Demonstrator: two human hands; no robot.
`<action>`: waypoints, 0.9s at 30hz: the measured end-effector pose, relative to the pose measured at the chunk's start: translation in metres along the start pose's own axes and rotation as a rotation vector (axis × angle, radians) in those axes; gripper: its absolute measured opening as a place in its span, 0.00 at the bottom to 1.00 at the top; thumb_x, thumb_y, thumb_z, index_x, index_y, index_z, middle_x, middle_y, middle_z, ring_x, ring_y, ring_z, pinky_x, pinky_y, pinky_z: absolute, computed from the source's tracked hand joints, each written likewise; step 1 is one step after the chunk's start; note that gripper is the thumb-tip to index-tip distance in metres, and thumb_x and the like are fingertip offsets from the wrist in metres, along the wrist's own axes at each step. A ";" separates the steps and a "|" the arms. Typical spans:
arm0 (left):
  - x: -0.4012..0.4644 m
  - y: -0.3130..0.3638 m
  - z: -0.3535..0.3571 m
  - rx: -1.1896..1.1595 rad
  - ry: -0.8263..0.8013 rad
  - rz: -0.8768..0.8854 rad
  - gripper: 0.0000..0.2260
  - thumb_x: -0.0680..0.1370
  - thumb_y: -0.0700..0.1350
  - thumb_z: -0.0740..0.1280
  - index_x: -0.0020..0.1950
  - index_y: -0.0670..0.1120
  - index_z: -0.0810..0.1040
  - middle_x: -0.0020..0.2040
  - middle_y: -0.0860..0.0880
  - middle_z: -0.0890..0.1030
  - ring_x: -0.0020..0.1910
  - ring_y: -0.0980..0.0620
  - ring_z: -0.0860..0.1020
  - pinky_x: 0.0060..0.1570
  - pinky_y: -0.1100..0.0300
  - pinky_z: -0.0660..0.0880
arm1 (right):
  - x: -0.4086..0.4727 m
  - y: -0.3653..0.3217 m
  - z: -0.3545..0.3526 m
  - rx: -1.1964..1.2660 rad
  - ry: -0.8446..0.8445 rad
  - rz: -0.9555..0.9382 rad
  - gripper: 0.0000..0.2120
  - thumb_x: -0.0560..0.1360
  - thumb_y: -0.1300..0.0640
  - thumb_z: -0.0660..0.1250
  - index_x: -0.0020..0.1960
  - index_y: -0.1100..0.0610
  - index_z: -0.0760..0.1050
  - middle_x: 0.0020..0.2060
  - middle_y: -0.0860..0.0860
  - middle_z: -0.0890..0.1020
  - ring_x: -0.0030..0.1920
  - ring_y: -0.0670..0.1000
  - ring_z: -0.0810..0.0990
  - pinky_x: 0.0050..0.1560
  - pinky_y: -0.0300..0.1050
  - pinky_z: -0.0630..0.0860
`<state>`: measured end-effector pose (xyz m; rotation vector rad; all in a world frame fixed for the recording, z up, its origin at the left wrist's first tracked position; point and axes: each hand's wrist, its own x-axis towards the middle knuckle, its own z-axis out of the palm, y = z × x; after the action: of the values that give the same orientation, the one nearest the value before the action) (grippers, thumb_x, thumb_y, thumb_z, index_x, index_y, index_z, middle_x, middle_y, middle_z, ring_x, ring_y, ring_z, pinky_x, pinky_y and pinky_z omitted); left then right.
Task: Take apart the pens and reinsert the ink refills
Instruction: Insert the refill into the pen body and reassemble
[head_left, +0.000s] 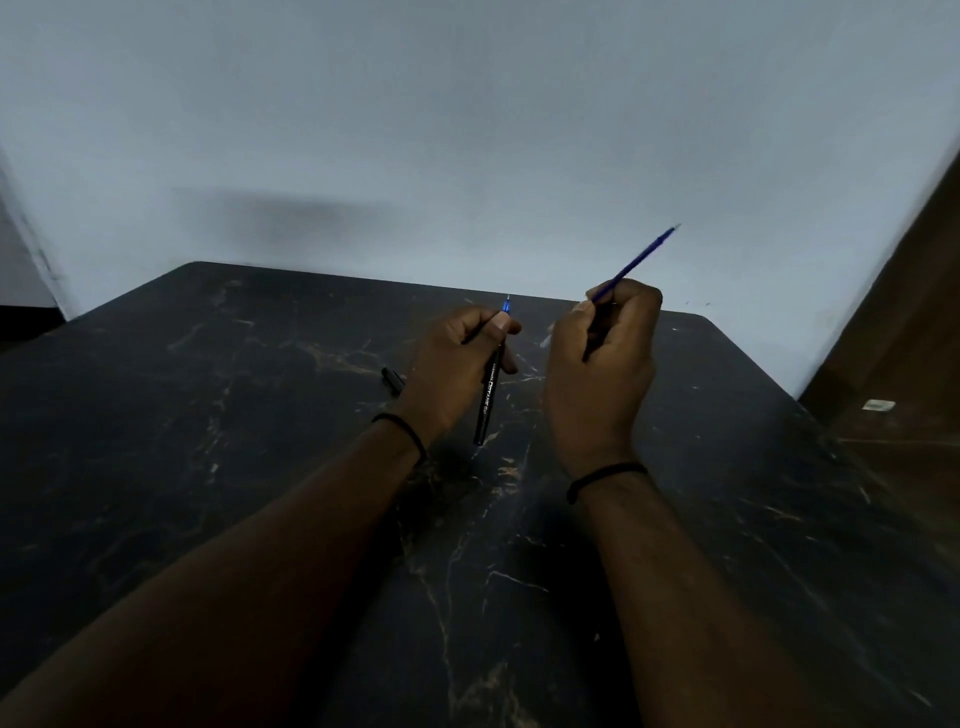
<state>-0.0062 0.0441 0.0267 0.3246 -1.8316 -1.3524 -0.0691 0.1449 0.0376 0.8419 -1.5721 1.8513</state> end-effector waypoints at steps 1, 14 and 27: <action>0.000 0.000 -0.001 -0.031 0.005 -0.012 0.13 0.84 0.42 0.59 0.55 0.36 0.79 0.33 0.44 0.79 0.26 0.63 0.74 0.32 0.72 0.69 | 0.000 0.001 0.000 -0.016 -0.021 0.023 0.04 0.77 0.63 0.62 0.50 0.56 0.70 0.33 0.43 0.73 0.32 0.42 0.74 0.32 0.28 0.66; 0.004 -0.006 -0.009 -0.203 0.060 -0.112 0.10 0.84 0.43 0.58 0.55 0.43 0.77 0.30 0.50 0.82 0.26 0.53 0.68 0.24 0.65 0.63 | 0.000 0.041 -0.007 -0.791 -0.668 0.369 0.11 0.75 0.45 0.69 0.44 0.53 0.80 0.41 0.52 0.82 0.44 0.54 0.82 0.48 0.51 0.80; 0.005 -0.013 -0.011 -0.236 0.081 -0.114 0.09 0.83 0.42 0.59 0.56 0.39 0.77 0.31 0.48 0.82 0.22 0.54 0.69 0.20 0.67 0.65 | -0.006 0.046 -0.008 -0.906 -0.688 0.315 0.13 0.74 0.49 0.66 0.42 0.58 0.81 0.43 0.56 0.84 0.44 0.59 0.83 0.43 0.46 0.77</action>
<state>-0.0047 0.0282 0.0186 0.3579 -1.5881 -1.5928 -0.1007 0.1456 0.0032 0.8322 -2.7620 0.7899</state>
